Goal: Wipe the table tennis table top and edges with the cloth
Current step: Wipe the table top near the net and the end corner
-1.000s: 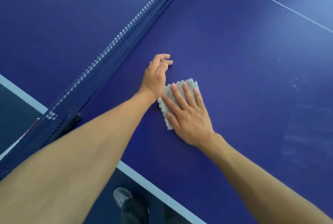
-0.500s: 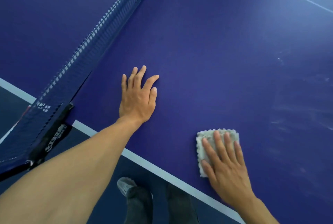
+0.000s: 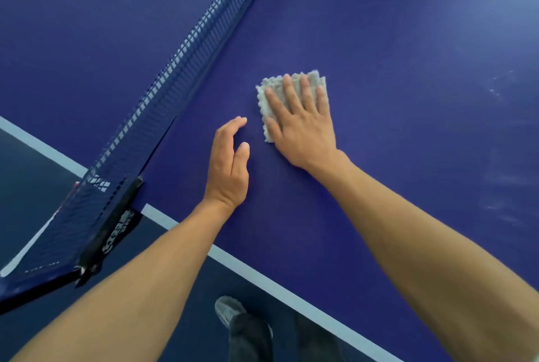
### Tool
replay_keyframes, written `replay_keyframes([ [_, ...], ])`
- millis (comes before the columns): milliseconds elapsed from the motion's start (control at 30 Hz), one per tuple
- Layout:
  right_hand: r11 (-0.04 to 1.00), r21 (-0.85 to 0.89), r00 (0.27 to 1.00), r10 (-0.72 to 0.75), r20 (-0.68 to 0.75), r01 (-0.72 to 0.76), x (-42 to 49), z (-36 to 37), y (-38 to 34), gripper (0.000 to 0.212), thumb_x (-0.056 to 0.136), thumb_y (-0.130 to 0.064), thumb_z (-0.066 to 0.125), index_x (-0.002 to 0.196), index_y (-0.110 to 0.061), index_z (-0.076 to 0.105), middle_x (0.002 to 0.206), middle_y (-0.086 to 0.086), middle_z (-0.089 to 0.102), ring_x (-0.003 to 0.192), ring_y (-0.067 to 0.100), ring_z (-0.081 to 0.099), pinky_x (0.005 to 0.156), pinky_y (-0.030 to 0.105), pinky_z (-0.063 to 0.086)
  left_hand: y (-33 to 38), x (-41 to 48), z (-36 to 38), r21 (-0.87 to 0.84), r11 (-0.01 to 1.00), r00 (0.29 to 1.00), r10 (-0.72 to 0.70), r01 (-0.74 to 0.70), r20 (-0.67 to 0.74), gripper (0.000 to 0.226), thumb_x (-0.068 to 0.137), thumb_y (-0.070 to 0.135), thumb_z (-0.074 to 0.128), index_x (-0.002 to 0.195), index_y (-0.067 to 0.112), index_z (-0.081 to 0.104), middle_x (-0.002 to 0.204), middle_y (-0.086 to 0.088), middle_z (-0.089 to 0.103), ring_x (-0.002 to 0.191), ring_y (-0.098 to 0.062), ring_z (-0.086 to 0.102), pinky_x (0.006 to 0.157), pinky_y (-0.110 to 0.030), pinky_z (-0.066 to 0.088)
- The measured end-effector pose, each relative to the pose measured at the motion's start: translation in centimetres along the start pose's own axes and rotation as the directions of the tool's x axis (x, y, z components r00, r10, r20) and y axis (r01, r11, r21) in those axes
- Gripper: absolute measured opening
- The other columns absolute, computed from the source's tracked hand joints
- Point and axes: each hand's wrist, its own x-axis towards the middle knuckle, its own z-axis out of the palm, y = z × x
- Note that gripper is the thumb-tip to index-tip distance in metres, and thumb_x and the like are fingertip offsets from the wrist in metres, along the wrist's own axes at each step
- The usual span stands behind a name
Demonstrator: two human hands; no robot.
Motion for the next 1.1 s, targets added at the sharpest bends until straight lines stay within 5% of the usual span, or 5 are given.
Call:
replay_keyframes([
  [233,0.914,0.069,0.916,-0.4,-0.006,0.4,-12.4,4.2,-13.7,0.06,0.108,-0.047,0.033,0.164,-0.025,0.033,0.171,0.007,0.027,0.16,0.035,0.016,0.129,0.056,0.011,-3.3,-1.8,-9.3,0.32,0.947,0.994,-0.049,0.014,0.1,0.043,0.103,0.024,0.037,0.141,0.015,0.057,0.152,-0.001,0.049,0.143,-0.015,0.04,0.12,-0.029,0.029],
  [400,0.913,0.046,0.913,-0.407,0.037,0.405,-18.1,4.4,-12.1,0.061,0.11,-0.051,0.033,0.166,-0.028,0.025,0.174,0.005,0.018,0.161,0.031,0.01,0.129,0.054,0.017,-3.8,-3.5,-10.3,0.428,0.904,0.982,-0.098,0.02,0.16,0.041,0.106,0.022,0.041,0.144,0.016,0.056,0.161,-0.006,0.039,0.152,-0.022,0.027,0.127,-0.041,0.019],
  [667,0.994,0.002,0.99,0.113,0.078,-0.113,-25.3,2.2,2.6,0.062,0.109,-0.053,0.023,0.166,-0.028,0.025,0.174,0.007,0.015,0.162,0.032,0.008,0.127,0.057,0.017,-0.7,-4.9,-1.4,0.605,0.765,0.944,0.012,-0.221,0.33,0.051,0.105,0.035,0.047,0.155,0.032,0.043,0.169,-0.013,0.02,0.158,-0.033,0.01,0.127,-0.06,0.0],
  [867,0.758,0.14,0.769,0.639,0.036,-0.637,-13.9,0.5,7.2,0.067,0.108,-0.056,0.013,0.168,-0.03,-0.001,0.175,0.007,-0.011,0.16,0.031,-0.016,0.127,0.057,-0.009,-0.7,-5.0,0.3,0.576,0.807,0.961,-0.041,-0.129,0.273,0.053,0.102,0.043,0.03,0.152,0.037,0.046,0.168,-0.008,0.018,0.159,-0.029,0.005,0.125,-0.057,-0.01],
  [1100,0.983,0.121,0.991,0.137,-0.002,-0.136,-19.4,2.8,-1.9,0.064,0.109,-0.053,0.033,0.167,-0.027,0.022,0.175,0.008,0.01,0.162,0.034,0.0,0.128,0.058,0.011,-0.1,-4.8,-0.3,0.525,0.848,0.957,-0.088,-0.073,0.275,0.05,0.1,0.034,0.04,0.15,0.036,0.051,0.168,-0.007,0.02,0.159,-0.028,0.006,0.125,-0.053,-0.011],
])
